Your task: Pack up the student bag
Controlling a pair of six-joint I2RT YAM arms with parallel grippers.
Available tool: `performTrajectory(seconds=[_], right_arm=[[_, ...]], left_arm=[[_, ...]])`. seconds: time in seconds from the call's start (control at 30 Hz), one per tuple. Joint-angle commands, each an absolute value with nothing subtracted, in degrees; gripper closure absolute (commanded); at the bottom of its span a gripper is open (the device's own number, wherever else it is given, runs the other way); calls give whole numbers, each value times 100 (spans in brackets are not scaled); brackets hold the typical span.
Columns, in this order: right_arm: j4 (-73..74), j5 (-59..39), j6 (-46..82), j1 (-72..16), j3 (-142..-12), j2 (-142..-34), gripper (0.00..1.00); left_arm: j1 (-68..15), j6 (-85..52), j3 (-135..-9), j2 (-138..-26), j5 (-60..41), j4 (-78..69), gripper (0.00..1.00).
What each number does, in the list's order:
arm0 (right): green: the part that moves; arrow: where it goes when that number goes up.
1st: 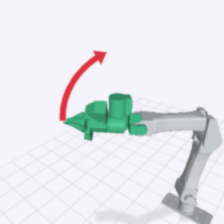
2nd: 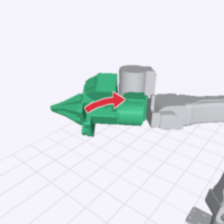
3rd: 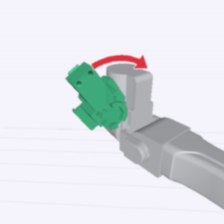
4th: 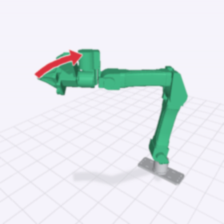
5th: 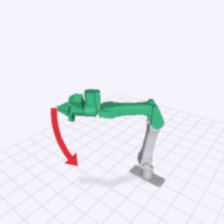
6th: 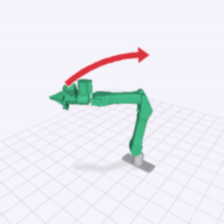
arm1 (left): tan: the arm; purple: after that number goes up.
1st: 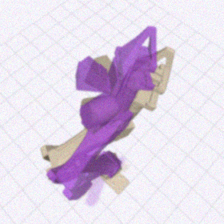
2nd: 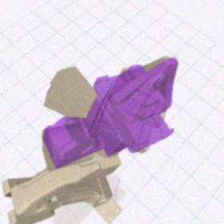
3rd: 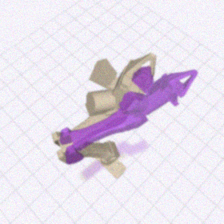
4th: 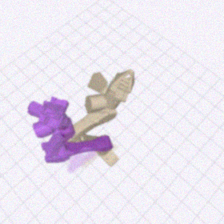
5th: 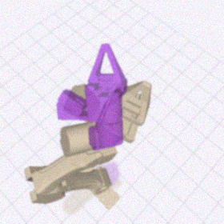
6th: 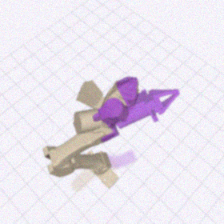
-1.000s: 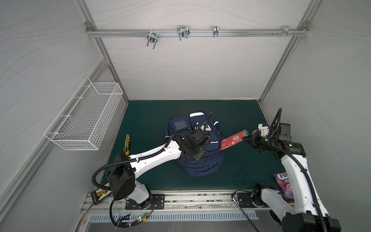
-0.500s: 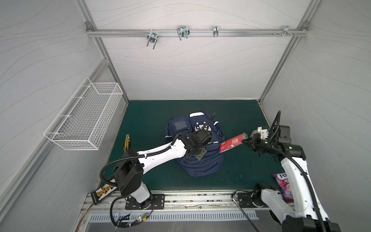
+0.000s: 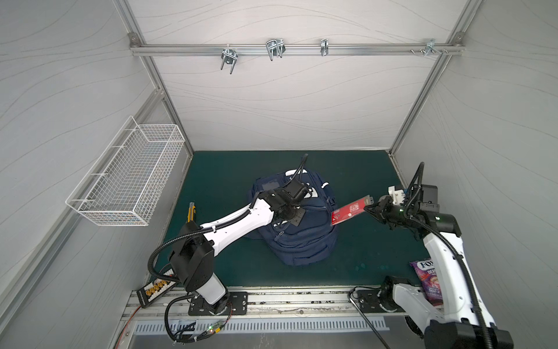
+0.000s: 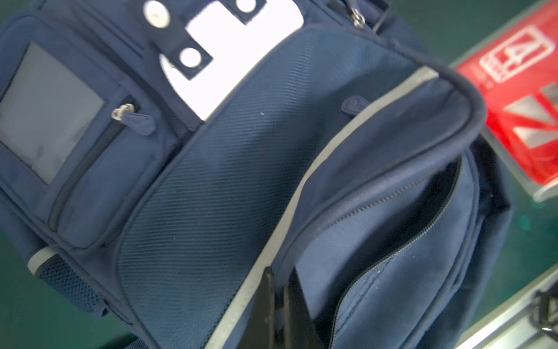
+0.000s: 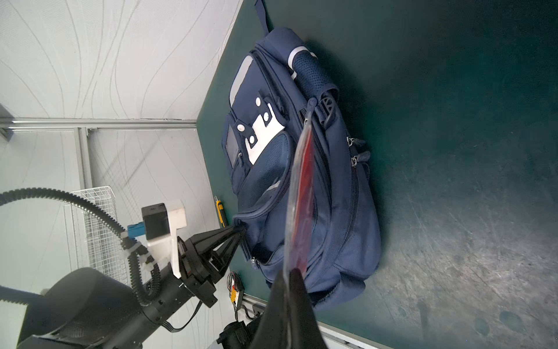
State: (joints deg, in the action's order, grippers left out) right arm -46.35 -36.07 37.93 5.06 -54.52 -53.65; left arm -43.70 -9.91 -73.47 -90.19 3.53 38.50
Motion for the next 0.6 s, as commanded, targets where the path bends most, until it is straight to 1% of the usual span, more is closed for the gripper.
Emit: performTrajectory(seconds=[0.0,0.1,0.23,0.33,0.43,0.57], right_arm=[[-4316,-3864,3909,549,-5443,-5348,100],[-4120,-3990,4033,540,-5358,-5305,100],[-3565,-4258,4427,349,-5127,-5218,100],[-3031,-3979,4795,-337,-5045,-5167,100],[-2724,-3411,5048,-1105,-5119,-5198,100],[-2419,-3057,5554,-1597,-5073,-5166,100]], left_arm=[[-4164,-892,-7467,-8664,134,2905,100],[-3887,-1060,-7476,-8604,-227,2745,100],[-3282,-1471,-7412,-8592,-1177,2475,100],[-3248,-1344,-7450,-8511,-1242,2379,100],[-3245,-1391,-7483,-8422,-1284,2316,100],[-3247,-1499,-7468,-8250,-1337,2157,100]])
